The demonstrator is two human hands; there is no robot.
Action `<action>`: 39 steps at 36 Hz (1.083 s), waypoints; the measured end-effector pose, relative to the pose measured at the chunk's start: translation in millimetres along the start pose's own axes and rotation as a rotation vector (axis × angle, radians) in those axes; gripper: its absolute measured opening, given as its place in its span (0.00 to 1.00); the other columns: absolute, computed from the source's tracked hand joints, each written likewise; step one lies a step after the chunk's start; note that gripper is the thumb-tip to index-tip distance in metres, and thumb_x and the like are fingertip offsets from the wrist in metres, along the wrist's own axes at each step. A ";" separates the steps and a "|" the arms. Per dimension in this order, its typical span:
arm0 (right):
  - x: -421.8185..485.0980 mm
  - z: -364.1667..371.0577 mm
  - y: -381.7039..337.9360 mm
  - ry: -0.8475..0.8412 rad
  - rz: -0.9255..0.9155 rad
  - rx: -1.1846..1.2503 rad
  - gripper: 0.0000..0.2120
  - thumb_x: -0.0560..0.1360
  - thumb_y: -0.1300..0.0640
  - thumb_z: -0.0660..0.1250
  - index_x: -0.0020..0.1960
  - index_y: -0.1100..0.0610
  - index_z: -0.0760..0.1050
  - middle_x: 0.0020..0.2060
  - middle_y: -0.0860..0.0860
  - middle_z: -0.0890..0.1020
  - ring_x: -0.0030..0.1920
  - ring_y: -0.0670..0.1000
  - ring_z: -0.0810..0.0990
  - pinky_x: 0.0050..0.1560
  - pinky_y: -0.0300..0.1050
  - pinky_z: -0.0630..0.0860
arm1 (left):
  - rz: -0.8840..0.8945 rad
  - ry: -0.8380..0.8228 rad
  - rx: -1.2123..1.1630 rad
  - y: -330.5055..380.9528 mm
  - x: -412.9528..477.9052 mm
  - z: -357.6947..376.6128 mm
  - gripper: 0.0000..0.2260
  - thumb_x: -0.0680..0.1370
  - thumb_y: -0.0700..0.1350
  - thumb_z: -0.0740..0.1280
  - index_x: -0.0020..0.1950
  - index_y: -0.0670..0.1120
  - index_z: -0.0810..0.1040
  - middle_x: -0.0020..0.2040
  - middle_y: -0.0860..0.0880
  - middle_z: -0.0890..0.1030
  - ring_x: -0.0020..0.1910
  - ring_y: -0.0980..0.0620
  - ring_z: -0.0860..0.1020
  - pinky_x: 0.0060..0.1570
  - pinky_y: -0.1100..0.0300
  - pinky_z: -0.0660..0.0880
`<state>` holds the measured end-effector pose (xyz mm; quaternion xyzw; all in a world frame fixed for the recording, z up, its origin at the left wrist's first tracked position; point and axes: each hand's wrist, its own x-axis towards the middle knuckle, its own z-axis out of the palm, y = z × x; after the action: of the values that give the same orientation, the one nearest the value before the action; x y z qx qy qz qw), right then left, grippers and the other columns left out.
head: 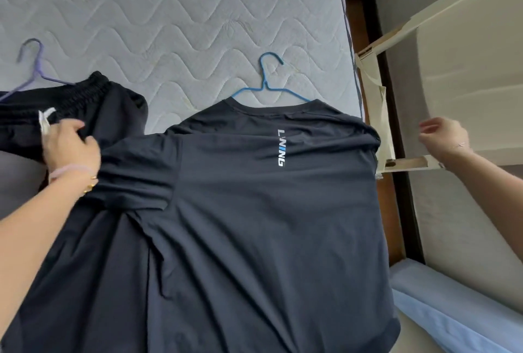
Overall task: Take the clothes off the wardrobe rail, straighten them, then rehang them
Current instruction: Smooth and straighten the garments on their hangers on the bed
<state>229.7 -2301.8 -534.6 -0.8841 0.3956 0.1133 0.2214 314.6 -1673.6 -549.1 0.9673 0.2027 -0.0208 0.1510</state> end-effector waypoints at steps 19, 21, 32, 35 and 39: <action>3.4 85.5 -117.3 -0.137 -0.380 -0.232 0.11 0.75 0.53 0.65 0.54 0.57 0.78 0.56 0.58 0.77 0.60 0.60 0.72 0.57 0.53 0.73 | 0.366 -0.448 0.165 128.5 -11.7 59.7 0.10 0.80 0.47 0.64 0.55 0.43 0.79 0.57 0.42 0.77 0.59 0.40 0.75 0.56 0.48 0.73; 1.6 84.7 -117.0 -0.069 -0.437 -0.353 0.12 0.76 0.53 0.64 0.55 0.57 0.78 0.56 0.58 0.76 0.60 0.60 0.71 0.57 0.54 0.71 | 0.395 -0.361 0.196 130.7 -13.3 58.9 0.10 0.80 0.46 0.64 0.54 0.42 0.80 0.57 0.41 0.76 0.59 0.40 0.73 0.53 0.50 0.72; 29.5 71.9 -177.0 0.087 -0.323 -0.030 0.10 0.72 0.53 0.55 0.50 0.51 0.72 0.44 0.61 0.82 0.47 0.61 0.81 0.52 0.54 0.78 | -0.137 -0.201 -0.493 183.8 28.1 58.9 0.12 0.77 0.40 0.60 0.35 0.51 0.68 0.48 0.40 0.84 0.31 0.48 0.82 0.42 0.52 0.84; 38.1 69.2 -188.8 0.077 -0.290 0.074 0.08 0.71 0.54 0.55 0.48 0.50 0.71 0.45 0.60 0.83 0.46 0.61 0.82 0.53 0.55 0.78 | -0.164 -0.179 -0.585 189.1 44.7 63.6 0.14 0.77 0.37 0.59 0.34 0.51 0.67 0.40 0.41 0.82 0.33 0.46 0.82 0.46 0.47 0.83; 40.5 66.8 -199.7 0.020 -0.276 0.245 0.04 0.72 0.52 0.56 0.47 0.48 0.67 0.44 0.56 0.84 0.47 0.59 0.82 0.54 0.56 0.78 | -0.090 -0.182 -0.542 193.6 66.2 63.0 0.08 0.76 0.38 0.60 0.43 0.51 0.74 0.42 0.47 0.85 0.51 0.48 0.83 0.56 0.56 0.80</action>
<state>404.6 -2178.4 -548.0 -0.8975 0.2833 0.0241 0.3371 453.8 -1835.9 -561.0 0.8758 0.2291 -0.0592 0.4207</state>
